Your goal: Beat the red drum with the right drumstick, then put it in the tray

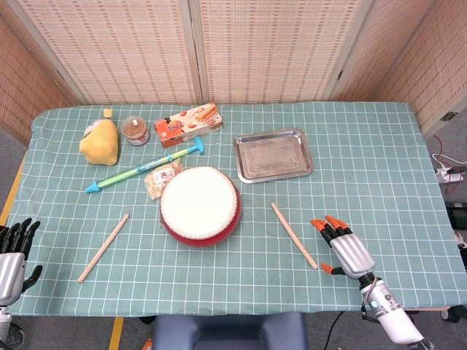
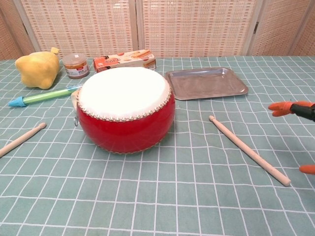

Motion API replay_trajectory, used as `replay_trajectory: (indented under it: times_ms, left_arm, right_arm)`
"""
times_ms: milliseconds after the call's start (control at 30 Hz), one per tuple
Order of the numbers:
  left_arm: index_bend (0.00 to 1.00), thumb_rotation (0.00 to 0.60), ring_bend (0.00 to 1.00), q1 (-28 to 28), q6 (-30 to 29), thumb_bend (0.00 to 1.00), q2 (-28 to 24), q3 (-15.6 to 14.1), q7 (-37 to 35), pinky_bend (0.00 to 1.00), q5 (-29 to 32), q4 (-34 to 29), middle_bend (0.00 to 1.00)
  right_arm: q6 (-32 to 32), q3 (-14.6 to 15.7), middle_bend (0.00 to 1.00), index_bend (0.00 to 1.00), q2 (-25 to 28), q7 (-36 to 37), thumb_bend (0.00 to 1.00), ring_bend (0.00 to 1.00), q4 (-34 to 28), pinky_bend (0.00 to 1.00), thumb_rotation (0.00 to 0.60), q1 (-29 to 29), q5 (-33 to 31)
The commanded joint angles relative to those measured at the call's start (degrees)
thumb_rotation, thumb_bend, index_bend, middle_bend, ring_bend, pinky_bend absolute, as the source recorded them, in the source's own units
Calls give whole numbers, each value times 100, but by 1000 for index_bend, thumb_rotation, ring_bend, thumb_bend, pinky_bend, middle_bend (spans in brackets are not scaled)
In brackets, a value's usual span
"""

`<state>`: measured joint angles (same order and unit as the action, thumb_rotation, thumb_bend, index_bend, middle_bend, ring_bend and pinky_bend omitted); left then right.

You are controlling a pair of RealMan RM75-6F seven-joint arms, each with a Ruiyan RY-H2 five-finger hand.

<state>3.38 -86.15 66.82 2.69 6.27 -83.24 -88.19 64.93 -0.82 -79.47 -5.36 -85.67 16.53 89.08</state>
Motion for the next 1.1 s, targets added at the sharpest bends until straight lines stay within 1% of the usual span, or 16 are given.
replay_trajectory:
  times_ms: [33,333,533,867,1067,1100]
  left_arm:
    - [0,600,0,-3,5,253,4,0,-28,0,3,21,0]
    - [0,600,0,-18,27,255,25,1,-131,0,35,115,0]
    - [0,600,0,-33,54,255,37,-2,-209,0,68,188,0]
    - [0,600,0,-63,49,255,62,1,-361,0,84,311,0]
    - [0,600,0,-76,41,254,82,-5,-410,0,71,368,0]
    - [0,600,0,-80,35,254,82,-5,-417,0,69,372,0]
  right_arm:
    - [-141,9,81,1,-188,4,159,0,162,104,600,116,-79]
    - [-302,-5,66,0,-635,222,159,0,552,101,600,372,-54]
    - [-432,27,62,0,-844,185,159,0,872,101,600,475,-127]
    - [-392,-147,61,0,-815,-84,159,0,1188,101,600,474,-533]
    - [-374,-336,61,0,-772,-268,161,0,1458,102,600,474,-877]
    - [-374,-374,61,3,-750,-306,175,0,1476,101,600,481,-937]
